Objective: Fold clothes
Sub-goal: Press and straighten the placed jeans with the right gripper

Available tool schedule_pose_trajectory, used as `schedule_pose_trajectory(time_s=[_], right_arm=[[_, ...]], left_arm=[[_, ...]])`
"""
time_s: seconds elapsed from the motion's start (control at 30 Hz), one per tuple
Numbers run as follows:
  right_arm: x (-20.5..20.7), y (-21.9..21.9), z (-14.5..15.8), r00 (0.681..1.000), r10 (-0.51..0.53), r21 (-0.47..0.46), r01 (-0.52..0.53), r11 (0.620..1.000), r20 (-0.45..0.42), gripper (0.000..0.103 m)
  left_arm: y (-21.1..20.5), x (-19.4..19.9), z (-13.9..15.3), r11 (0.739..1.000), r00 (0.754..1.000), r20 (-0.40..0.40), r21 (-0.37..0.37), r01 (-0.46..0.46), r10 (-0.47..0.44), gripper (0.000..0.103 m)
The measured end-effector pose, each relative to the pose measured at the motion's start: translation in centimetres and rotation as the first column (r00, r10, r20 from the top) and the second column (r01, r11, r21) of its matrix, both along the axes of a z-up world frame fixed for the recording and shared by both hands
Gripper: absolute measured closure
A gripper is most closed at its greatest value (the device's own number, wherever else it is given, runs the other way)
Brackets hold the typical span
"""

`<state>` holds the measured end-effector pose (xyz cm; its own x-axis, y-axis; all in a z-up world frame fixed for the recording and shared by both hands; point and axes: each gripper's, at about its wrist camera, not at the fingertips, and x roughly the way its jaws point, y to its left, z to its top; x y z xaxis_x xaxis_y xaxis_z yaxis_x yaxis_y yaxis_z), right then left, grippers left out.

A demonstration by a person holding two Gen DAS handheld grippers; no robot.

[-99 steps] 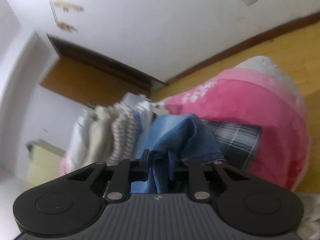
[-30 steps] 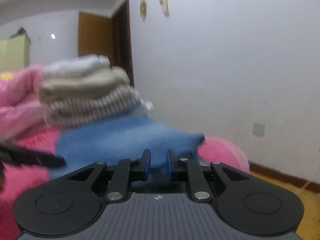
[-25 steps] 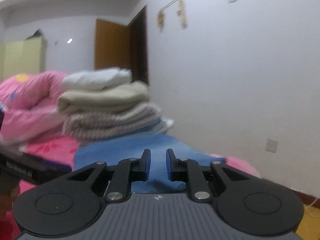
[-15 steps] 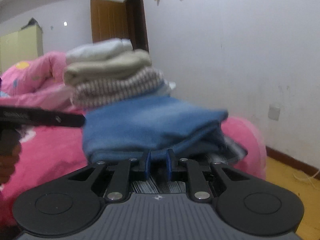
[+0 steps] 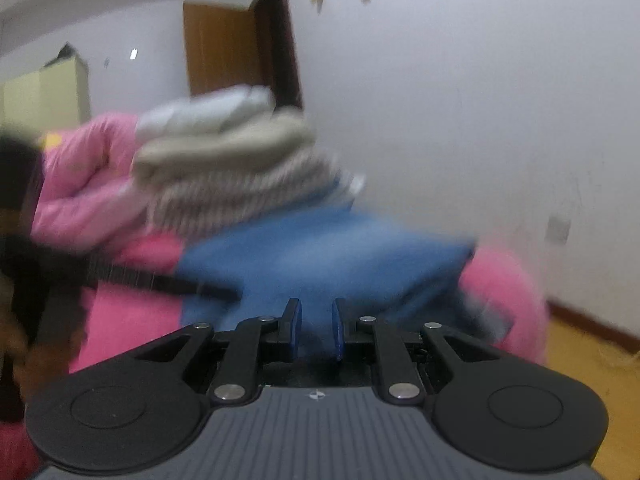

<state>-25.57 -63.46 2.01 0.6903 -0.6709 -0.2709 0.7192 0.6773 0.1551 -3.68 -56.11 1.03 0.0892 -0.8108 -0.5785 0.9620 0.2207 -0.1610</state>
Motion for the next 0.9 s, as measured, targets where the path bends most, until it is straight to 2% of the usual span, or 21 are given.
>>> schedule_pose_trajectory(time_s=[0.17, 0.33, 0.63, 0.77, 0.9], right_arm=[[-0.3, -2.8, 0.0, 0.996, -0.089, 0.017, 0.089, 0.996, 0.014, 0.085], [-0.2, -5.8, -4.4, 0.990, -0.129, 0.141, 0.136, 0.981, -0.058, 0.086], [-1.5, -5.8, -1.6, 0.987, -0.146, 0.143, 0.134, 0.981, 0.074, 0.085], [-1.3, -6.6, -3.1, 0.981, -0.181, 0.229, 0.162, 0.960, 0.066, 0.085], [-1.8, -6.0, -3.6, 0.980, -0.184, 0.258, 0.160, 0.953, 0.070, 0.085]], left_arm=[[0.0, 0.0, 0.0, 1.000, 1.000, -0.004, 0.026, -0.013, 0.013, 0.011], [-0.3, 0.0, -0.2, 0.999, 1.000, 0.006, 0.034, -0.017, 0.017, 0.010], [0.1, -0.3, -0.1, 0.999, 0.999, 0.046, 0.034, -0.027, 0.025, 0.009], [0.2, -0.7, 0.0, 0.999, 0.997, 0.077, 0.034, -0.024, 0.021, 0.009], [0.2, -0.8, 0.1, 0.999, 0.996, 0.088, 0.037, -0.025, 0.022, 0.009]])
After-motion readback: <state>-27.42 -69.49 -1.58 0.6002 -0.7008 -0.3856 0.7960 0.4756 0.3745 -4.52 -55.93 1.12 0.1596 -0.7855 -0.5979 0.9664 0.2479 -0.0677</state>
